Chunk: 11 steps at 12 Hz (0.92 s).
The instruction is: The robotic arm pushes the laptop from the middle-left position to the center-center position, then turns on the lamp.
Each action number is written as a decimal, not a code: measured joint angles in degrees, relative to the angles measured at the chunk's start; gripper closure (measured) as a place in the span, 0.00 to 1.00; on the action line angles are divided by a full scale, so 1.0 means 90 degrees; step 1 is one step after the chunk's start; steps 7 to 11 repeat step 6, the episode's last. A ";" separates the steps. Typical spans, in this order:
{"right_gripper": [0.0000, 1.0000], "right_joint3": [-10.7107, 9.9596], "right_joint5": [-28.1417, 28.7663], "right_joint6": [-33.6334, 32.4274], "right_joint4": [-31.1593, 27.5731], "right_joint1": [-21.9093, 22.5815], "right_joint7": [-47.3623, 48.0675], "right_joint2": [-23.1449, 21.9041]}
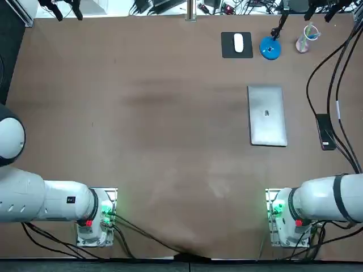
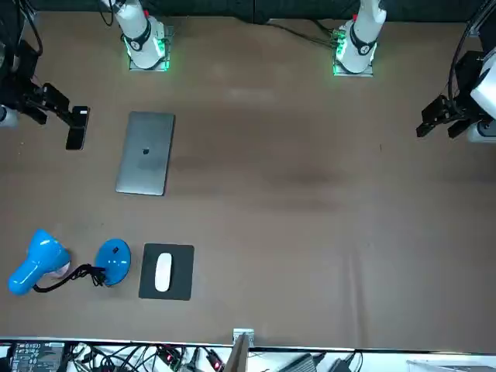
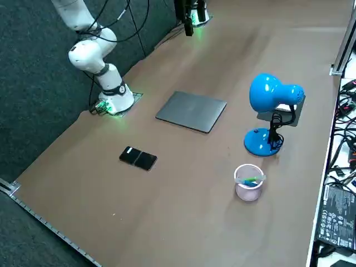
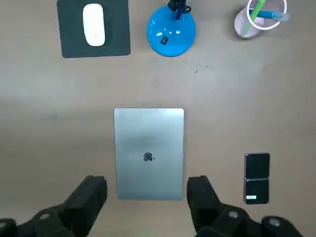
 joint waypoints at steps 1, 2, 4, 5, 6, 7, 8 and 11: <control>0.00 -0.0026 0.0000 0.0000 -0.0045 0.0030 0.0001 -0.0054; 0.00 -0.0047 -0.0001 0.0000 -0.0075 0.0067 0.0001 -0.0098; 0.00 -0.0062 -0.0055 0.0000 -0.0092 0.0139 0.0046 -0.0152; 0.00 -0.0063 -0.0124 0.0000 -0.0093 0.0172 0.0120 -0.0165; 0.00 -0.0063 -0.0176 0.0000 -0.0094 0.0204 0.0217 -0.0169; 0.00 -0.0063 -0.0176 0.0000 -0.0094 0.0204 0.0217 -0.0169; 0.00 -0.0063 -0.0176 0.0000 -0.0094 0.0204 0.0217 -0.0169; 0.00 -0.0063 -0.0176 0.0000 -0.0094 0.0204 0.0217 -0.0169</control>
